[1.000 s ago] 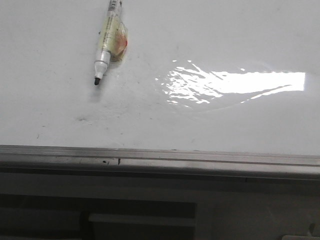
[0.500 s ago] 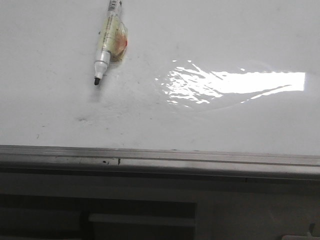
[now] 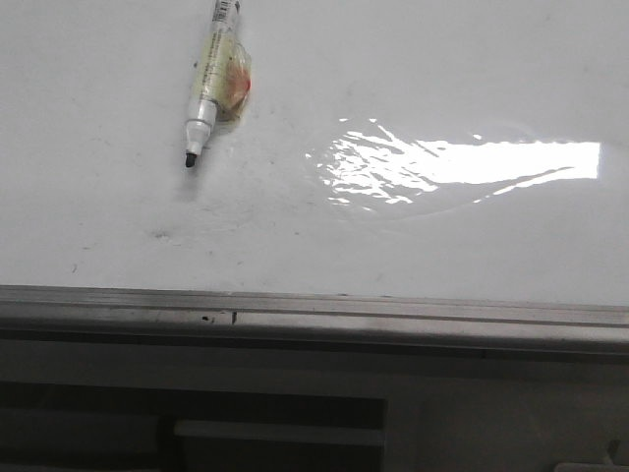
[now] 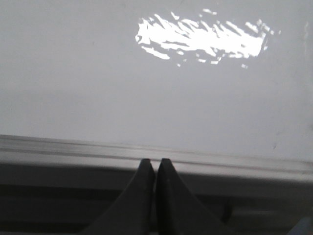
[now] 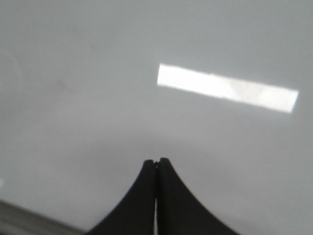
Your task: Write number 5 on whiteboard
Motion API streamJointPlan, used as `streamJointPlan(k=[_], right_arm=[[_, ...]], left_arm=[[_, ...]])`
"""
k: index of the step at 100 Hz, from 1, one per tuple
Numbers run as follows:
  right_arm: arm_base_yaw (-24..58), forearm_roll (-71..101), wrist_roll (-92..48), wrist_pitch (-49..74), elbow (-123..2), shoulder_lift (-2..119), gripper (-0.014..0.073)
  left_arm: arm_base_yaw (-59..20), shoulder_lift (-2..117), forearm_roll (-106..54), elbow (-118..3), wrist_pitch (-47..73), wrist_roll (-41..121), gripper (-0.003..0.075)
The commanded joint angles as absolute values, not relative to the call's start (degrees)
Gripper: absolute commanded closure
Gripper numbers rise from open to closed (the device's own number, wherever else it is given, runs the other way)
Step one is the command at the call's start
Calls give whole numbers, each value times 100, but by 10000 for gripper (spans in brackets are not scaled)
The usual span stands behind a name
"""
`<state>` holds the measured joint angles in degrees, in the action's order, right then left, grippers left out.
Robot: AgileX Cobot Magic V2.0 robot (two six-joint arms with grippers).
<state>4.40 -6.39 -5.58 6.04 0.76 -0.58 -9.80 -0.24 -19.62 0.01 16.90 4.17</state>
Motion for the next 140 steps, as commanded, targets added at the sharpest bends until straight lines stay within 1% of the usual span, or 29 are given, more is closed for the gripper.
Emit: streamJointPlan(k=[1,5,9,18,31,38,46,56,74,82,86,91,92,95,96,97,98,99,100,103,104,105,107,110,113,115,120,129,140], right_arm=[[429,-574,-552,-487,194,-157,657],[429,-263,-552,-554,194,-157,657],[429,126,-552,-533,194,-157,657],[429,732,-552,-357,194,-157,657],[429,856,-552,-329,182,-157,657],[429,1254,-453,-355,84,-157,657],[429,1880,-149,-386,-188,-157,657],[429,1885,-136,-117,-738,-147,657],[429,1237,-204,1520,-1694,324,657],[429,1237,-612,2145,-1990,654,652],[429,1237,-801,2339,-2139,816,636],[429,1251,-937,2520,-2301,988,592],[429,1251,-936,2580,-2346,1036,575],[429,1251,-936,2641,-2437,1127,535],[429,1251,-936,2669,-2460,1149,524],[429,1251,-936,2705,-2528,1193,487],[429,1251,-936,2719,-2548,1236,475],[429,1251,-936,2732,-2571,1236,461],[429,1251,-936,2745,-2593,1278,447],[429,1251,-936,2813,-2677,1360,393],[429,1251,-936,2826,-2715,1381,366],[439,1251,-936,2841,-2754,1440,340],[439,1251,-936,2862,-2789,1481,314],[439,1251,-936,2912,-2859,1553,269],[439,1251,-936,2927,-2937,1623,223],[452,1251,-936,2938,-2976,1664,204],[523,1251,-936,2912,-3038,1718,183],[668,1251,-936,2781,-3070,1720,188],[790,1251,-994,2782,-3070,1720,188]], left_arm=[[-972,-174,-3357,139,611,382,741],[-972,-174,-4298,139,375,382,741],[-972,-174,-4690,139,212,392,741],[-972,-174,-5187,139,-63,392,741],[-972,-174,-6165,139,32,392,741],[-972,-174,-6608,115,43,392,741],[-982,-174,-6401,-71,304,482,741],[-982,-104,-5813,-516,796,884,741],[-982,691,-4612,-1484,1582,1383,741],[-982,1345,-4294,-1861,2004,1767,739],[-982,1641,-4262,-2034,2171,2044,735],[-982,2113,-4262,-2236,2364,2360,699],[-982,2228,-4262,-2297,2431,2460,671],[-982,2401,-4262,-2427,2581,2685,636],[-982,2514,-4262,-2458,2622,2743,608],[-982,2623,-4262,-2557,2702,2859,578],[-982,2677,-4262,-2589,2783,2964,563],[-982,2783,-4262,-2623,2819,3010,531],[-982,2783,-4262,-2655,2855,3054,531],[-982,3036,-4273,-2780,2978,3200,445],[-997,3081,-4275,-2837,3012,3226,428],[-1035,3169,-4290,-2892,3023,3279,395],[-1069,3254,-4291,-2943,3023,3279,365],[-1148,3457,-4331,-3041,3011,3279,300],[-1236,3614,-4361,-3152,2970,3279,265],[-1308,3732,-4374,-3219,2955,3279,251],[-1498,4010,-4374,-3357,2925,3341,249],[-1893,4509,-4400,-3547,2789,3429,274],[-2435,5020,-4535,-3678,2342,3429,296]])
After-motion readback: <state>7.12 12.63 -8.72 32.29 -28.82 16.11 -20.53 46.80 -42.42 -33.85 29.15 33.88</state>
